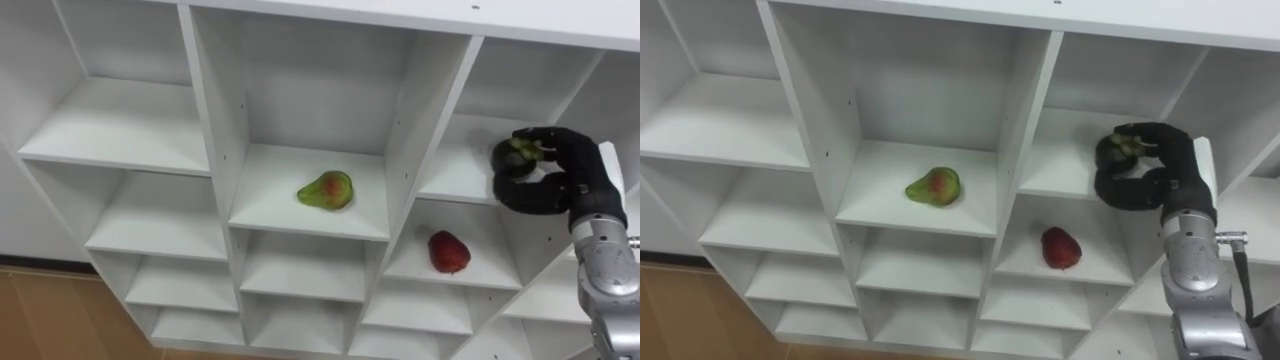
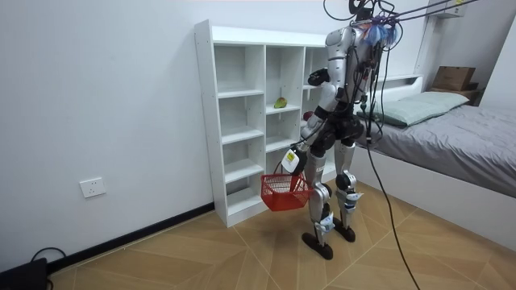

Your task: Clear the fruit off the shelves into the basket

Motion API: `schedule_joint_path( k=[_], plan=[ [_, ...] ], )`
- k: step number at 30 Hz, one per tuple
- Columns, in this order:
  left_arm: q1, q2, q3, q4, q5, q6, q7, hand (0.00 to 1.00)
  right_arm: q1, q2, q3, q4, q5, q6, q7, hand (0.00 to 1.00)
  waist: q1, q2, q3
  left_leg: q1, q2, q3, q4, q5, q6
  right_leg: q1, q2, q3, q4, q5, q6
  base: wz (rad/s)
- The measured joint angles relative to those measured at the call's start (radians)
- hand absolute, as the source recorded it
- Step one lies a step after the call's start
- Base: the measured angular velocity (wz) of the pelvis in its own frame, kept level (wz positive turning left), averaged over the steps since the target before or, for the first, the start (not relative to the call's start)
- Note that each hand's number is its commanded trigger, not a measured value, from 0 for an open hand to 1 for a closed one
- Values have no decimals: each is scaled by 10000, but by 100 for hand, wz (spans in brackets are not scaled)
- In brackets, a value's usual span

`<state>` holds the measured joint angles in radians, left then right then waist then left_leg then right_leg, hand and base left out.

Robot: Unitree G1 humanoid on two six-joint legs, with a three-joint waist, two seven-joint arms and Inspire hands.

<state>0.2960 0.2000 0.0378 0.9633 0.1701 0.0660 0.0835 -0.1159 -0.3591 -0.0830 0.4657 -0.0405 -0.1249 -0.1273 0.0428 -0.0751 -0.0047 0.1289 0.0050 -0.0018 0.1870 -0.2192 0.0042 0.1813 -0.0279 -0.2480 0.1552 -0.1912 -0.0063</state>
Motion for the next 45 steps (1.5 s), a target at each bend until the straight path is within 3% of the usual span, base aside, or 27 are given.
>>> schedule_joint_path(
  k=[17, 26, 34, 38, 45],
  plan=[
    [-203, 3, 5, -212, -31, -29, 22, 100, 18, 99, 10, -188, -7, 146, -2, 100, -76, -106, 0, -30, 0, 66, 7, 0, 0, -29, -2, -6, 7, 0, 0, 0],
    [-264, -22, -173, -221, -216, -288, 195, 100, 965, 403, 114, -1842, 36, 166, 20, 100, -117, -8, -10, -141, 31, 232, -10, 2, -2, -248, 20, 108, -2, 3, -4, -5],
    [-395, -20, -132, -201, -217, -468, 188, 100, 1683, 658, 652, -3450, 34, 56, 1175, 100, -147, 176, 1, -138, 48, 414, -107, 4, 2, -391, 30, 302, 25, 6, -7, -7],
    [-439, -20, -97, -28, -230, -503, 199, 100, 2105, 919, 1001, -4331, -80, 253, 1704, 100, -140, 173, 2, -152, 46, 425, -180, 3, 5, -436, 17, 286, 96, 6, -6, 0],
    [-589, -86, -104, 75, -488, -509, 199, 100, 2354, 918, 982, -4976, -74, 563, 2164, 100, -210, 256, -12, -309, 72, 536, -109, 4, 5, -623, 35, 464, 162, 12, -15, -4]
  ],
)
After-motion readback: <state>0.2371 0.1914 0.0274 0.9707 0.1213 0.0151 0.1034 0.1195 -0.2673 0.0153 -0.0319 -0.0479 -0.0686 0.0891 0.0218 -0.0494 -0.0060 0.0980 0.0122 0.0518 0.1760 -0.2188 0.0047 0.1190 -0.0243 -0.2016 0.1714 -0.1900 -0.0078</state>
